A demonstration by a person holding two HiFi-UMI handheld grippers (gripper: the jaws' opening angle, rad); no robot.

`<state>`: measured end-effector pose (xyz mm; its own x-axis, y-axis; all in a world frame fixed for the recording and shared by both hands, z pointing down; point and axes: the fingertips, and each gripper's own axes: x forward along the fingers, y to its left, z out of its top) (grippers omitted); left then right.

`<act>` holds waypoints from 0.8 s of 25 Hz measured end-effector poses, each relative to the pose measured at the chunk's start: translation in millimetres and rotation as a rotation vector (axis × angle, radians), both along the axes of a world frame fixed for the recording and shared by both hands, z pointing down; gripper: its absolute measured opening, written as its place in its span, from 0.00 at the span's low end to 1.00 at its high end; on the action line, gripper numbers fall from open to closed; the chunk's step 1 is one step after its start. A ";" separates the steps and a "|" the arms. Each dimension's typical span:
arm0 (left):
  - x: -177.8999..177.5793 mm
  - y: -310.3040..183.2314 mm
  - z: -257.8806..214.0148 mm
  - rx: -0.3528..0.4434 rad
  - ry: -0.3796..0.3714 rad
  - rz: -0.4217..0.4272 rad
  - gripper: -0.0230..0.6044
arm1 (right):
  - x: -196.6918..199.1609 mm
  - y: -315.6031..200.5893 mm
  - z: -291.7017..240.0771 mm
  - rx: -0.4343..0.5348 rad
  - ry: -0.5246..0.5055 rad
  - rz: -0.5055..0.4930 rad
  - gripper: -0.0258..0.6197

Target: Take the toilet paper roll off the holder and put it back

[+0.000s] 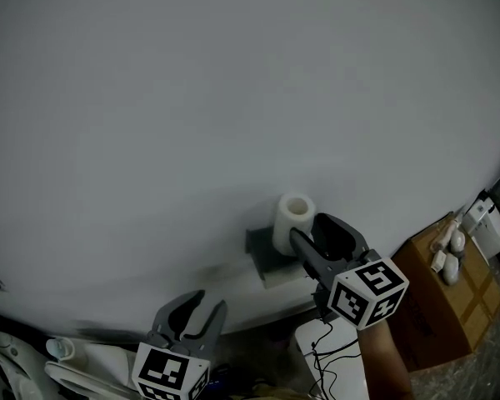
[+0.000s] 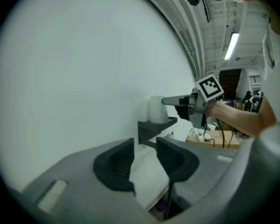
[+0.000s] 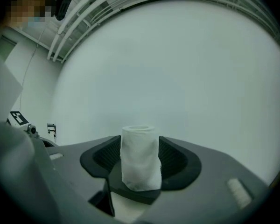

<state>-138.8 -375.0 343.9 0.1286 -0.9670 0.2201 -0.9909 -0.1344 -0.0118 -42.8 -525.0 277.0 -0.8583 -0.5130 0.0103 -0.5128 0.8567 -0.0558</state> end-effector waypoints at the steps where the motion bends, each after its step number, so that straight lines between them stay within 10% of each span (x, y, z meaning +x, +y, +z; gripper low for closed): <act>1: -0.9 -0.2 -0.1 0.000 0.000 -0.006 0.27 | -2.5 -1.5 -0.3 -0.003 -0.001 -0.016 0.42; 20: -5.6 5.7 -2.6 0.010 -0.008 -0.047 0.27 | -17.6 -1.1 -3.8 0.040 0.014 -0.086 0.41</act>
